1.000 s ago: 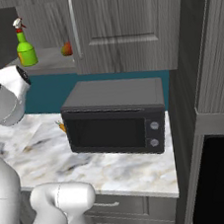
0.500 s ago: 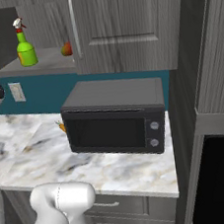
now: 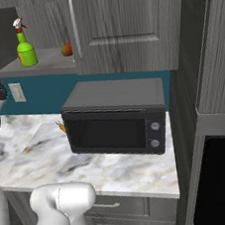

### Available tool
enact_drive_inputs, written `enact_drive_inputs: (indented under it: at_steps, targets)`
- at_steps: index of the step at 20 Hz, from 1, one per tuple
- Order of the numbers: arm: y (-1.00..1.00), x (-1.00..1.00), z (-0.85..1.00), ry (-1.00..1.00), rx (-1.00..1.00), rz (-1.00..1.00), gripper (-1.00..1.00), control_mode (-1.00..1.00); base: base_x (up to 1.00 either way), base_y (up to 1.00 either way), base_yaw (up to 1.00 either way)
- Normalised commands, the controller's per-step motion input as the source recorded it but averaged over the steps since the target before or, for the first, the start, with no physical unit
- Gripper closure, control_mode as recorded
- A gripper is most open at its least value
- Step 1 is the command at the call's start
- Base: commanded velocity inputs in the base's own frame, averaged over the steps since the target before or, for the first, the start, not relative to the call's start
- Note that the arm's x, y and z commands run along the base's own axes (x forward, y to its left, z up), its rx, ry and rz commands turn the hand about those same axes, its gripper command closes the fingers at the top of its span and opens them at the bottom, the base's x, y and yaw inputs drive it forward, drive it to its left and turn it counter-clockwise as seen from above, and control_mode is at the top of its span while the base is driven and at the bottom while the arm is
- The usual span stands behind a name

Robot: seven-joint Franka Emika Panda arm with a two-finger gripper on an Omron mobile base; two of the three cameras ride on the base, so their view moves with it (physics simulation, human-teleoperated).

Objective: Pick the spray and dish brush from the cabinet and place them on the counter.

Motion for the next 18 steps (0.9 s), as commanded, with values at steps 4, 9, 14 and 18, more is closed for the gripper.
enact_drive_inputs:
  at_steps: [4, 9, 14, 18]
  targets:
    - [-0.78, -0.01, 0.04, -0.06, -0.01, 0.00, -1.00, -1.00, 0.00, 0.00, 0.00]
    - [-0.70, 0.18, 0.10, -0.02, 0.01, 0.00, -1.00, -1.00, 0.00, 0.00, 0.00]
    - [-0.28, 0.04, 0.02, -0.24, -0.03, 0.09, -1.00, -1.00, 0.00, 0.00, 0.00]
    - [-0.23, 0.00, -0.08, -0.35, -0.13, 0.38, -1.00, -1.00, 0.00, 0.00, 0.00]
